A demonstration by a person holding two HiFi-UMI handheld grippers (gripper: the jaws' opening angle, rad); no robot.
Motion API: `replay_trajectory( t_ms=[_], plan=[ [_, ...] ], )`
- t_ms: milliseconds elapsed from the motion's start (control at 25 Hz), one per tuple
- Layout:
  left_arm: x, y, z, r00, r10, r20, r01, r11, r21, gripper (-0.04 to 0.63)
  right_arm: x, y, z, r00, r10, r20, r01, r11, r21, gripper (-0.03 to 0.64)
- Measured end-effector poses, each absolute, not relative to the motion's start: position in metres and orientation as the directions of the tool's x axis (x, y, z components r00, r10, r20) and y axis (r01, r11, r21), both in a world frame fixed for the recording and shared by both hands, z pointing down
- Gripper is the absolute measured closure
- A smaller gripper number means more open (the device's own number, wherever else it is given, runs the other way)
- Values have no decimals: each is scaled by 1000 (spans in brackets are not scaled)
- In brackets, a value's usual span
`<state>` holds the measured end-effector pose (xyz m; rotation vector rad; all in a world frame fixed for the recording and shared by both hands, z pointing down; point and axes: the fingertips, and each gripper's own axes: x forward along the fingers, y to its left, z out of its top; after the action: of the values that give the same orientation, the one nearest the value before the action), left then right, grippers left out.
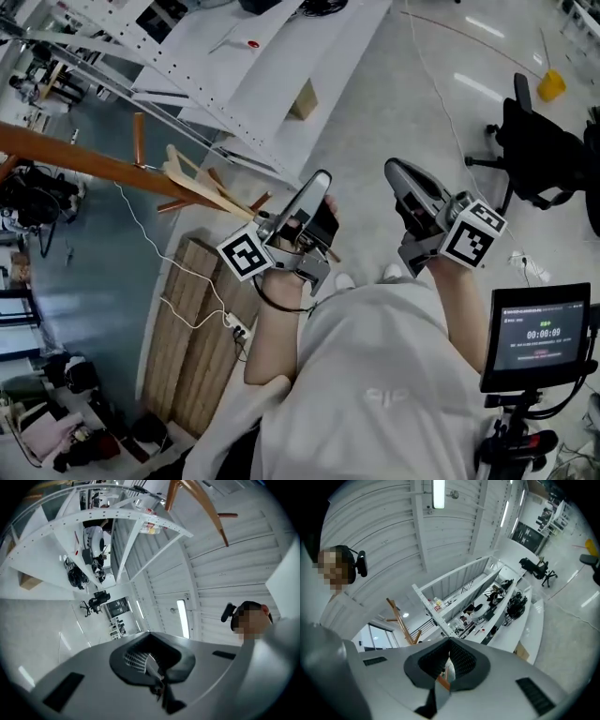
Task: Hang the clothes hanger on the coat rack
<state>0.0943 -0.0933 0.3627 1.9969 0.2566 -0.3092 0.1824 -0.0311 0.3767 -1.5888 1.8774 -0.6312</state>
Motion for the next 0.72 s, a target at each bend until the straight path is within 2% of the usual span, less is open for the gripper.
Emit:
replay_trajectory(
  t_ms=[360,600,720],
  plan=[
    [185,-52,400,948,200,-246,300,-316,900,591,236,28,404,135,-987,-82,-661,-28,-749,609],
    [215,-19,412,936,283,-211,282,-241,928,591,256,62,409,267,-962,-60,-608,-120,-785,609],
    [222,-4,412,922,324,-210,289,-217,932,591,257,71,406,289,-955,-68,-596,-124,-793,609]
  ],
)
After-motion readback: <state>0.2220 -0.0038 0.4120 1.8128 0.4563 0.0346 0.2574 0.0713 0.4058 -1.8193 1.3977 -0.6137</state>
